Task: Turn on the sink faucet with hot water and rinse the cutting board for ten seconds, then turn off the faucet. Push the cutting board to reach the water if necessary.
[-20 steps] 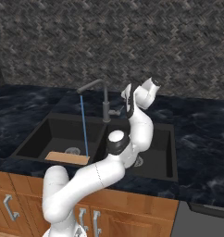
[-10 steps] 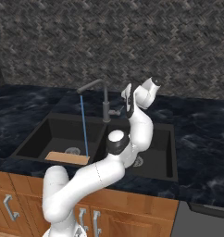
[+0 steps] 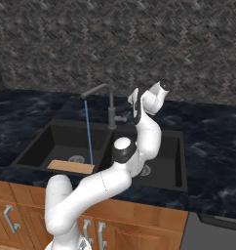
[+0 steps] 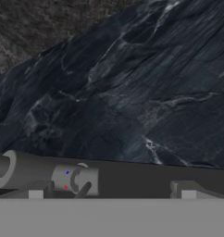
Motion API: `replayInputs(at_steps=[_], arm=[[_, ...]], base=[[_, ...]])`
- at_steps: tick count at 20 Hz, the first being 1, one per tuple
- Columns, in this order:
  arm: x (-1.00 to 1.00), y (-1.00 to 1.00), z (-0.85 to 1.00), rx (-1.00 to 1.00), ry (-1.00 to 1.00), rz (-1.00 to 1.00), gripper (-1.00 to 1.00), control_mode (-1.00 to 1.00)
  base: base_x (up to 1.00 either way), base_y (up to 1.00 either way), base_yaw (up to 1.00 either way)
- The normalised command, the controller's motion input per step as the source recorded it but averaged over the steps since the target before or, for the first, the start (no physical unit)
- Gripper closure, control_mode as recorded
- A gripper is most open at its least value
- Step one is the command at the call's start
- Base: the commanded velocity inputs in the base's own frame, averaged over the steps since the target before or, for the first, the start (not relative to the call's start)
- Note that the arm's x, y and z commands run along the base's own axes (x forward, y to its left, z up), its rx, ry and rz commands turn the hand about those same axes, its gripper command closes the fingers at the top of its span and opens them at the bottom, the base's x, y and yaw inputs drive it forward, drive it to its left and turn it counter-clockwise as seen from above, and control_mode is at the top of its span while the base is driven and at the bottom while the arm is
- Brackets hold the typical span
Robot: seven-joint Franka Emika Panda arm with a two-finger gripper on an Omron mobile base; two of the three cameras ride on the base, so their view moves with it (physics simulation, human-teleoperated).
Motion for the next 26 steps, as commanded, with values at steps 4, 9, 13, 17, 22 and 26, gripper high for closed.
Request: replayInputs(at_steps=[4,9,13,17,22,26], arm=[[0.0,0.0,0.0,0.0,0.0,0.0,-1.0,-1.0],[0.0,0.0,0.0,0.0,0.0,0.0,-1.0,-1.0],[0.0,0.0,0.0,0.0,0.0,0.0,-1.0,-1.0],[0.0,0.0,0.0,0.0,0.0,0.0,-1.0,-1.0],[0.0,0.0,0.0,0.0,0.0,0.0,-1.0,-1.0],[0.0,0.0,0.0,0.0,0.0,0.0,-1.0,-1.0]], base=[[0.0,0.0,0.0],[0.0,0.0,0.0],[0.0,0.0,0.0],[0.0,0.0,0.0],[0.0,0.0,0.0],[0.0,0.0,0.0]])
